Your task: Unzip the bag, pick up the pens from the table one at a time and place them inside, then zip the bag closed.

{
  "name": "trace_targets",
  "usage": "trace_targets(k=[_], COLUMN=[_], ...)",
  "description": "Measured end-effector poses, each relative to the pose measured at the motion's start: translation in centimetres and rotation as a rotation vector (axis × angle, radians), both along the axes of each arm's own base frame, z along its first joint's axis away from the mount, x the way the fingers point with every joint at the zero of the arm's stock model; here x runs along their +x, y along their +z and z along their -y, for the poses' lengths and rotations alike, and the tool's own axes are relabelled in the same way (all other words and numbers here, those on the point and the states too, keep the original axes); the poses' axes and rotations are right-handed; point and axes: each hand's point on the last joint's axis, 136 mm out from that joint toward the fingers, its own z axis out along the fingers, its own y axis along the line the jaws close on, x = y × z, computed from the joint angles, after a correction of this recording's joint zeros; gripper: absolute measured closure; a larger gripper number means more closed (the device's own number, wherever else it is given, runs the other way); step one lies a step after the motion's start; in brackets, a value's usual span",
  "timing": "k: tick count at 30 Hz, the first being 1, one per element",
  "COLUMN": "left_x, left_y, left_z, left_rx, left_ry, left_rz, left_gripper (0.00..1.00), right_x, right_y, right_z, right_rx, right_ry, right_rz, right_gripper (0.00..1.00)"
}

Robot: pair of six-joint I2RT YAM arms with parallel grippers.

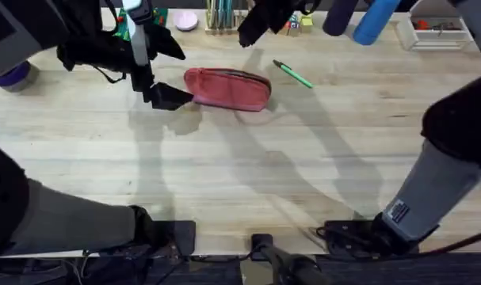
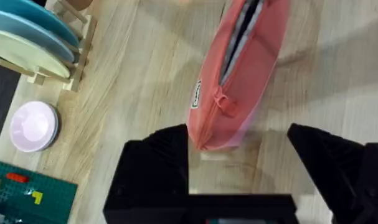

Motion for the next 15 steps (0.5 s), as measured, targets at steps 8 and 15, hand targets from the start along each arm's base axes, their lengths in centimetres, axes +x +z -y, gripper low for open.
trace_targets(k=[8, 15], left_x=[0.0, 0.0], left_y=[0.0, 0.0], left_z=[0.0, 0.0], left_rx=[0.0, 0.0], left_ry=[0.0, 0.0], left_rz=[0.0, 0.0], left_gripper=[0.007, 0.007], right_x=[0.1, -1.0], right_y=[-0.5, -2.2], right_z=[-0.3, -1.7], right_rx=[-0.002, -0.034], right_ry=[0.004, 0.09], right_rz=[-0.005, -0.026], right_gripper=[0.971, 0.971])
